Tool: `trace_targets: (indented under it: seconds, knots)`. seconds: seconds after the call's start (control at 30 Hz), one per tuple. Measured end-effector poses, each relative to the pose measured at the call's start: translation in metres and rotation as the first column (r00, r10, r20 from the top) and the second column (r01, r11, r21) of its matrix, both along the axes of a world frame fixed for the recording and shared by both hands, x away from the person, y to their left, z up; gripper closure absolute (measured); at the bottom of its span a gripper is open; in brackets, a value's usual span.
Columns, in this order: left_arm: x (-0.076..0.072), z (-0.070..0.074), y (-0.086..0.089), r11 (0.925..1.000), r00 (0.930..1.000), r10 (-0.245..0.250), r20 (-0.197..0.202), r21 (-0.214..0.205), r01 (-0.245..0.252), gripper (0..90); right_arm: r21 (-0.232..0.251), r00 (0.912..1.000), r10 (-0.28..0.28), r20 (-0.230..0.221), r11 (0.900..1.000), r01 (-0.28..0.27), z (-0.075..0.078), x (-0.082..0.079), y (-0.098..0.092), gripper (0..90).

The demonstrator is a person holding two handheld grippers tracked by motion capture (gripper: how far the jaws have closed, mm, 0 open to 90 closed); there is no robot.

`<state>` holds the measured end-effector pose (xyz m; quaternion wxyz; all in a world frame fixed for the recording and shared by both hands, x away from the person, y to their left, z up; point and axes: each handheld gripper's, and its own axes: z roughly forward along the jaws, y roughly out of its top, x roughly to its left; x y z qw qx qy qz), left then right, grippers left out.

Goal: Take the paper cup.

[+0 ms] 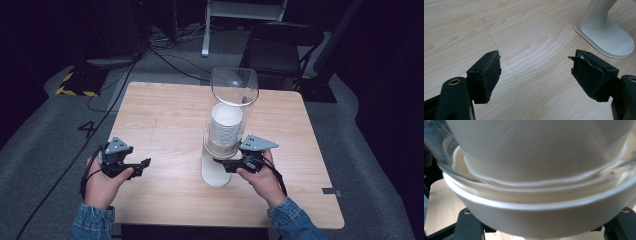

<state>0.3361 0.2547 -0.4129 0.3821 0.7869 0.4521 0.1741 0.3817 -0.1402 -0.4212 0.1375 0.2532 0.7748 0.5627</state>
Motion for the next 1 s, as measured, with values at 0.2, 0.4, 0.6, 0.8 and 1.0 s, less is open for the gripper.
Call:
trace_targets:
  seconds: [0.2, 0.4, 0.6, 0.8, 1.0]
  knots:
    - [0.0002, -0.0005, -0.0001, 1.0, 1.0, -0.002, -0.001, 0.0, 0.002, 23.1, 0.001, 1.0, -0.001, -0.008, 1.0, 0.001, -0.0002, -0.0014, -0.0001, 32.5]
    - [0.0003, -0.0009, 0.0001, 1.0, 1.0, -0.003, -0.002, 0.0, 0.003, 23.0, 0.002, 0.9999, -0.008, -0.012, 1.0, 0.008, -0.0007, -0.0033, 0.0, 32.6]
    - [0.0001, -0.0009, 0.0003, 1.0, 1.0, 0.0, -0.003, 0.0, 0.0, 23.1, 0.005, 0.9983, -0.015, -0.056, 0.9999, 0.015, -0.0009, -0.0057, -0.0004, 33.0]
    - [0.0003, -0.0014, 0.0007, 1.0, 1.0, 0.001, -0.005, -0.002, -0.001, 23.0, 0.006, 0.9986, -0.015, -0.051, 0.9999, 0.016, -0.0013, -0.0055, -0.0006, 32.9]
    - [0.0006, -0.0022, 0.0003, 1.0, 1.0, 0.001, -0.007, -0.002, -0.001, 23.0, 0.001, 1.0, -0.001, 0.001, 1.0, 0.001, -0.0043, -0.0017, -0.0009, 32.9]
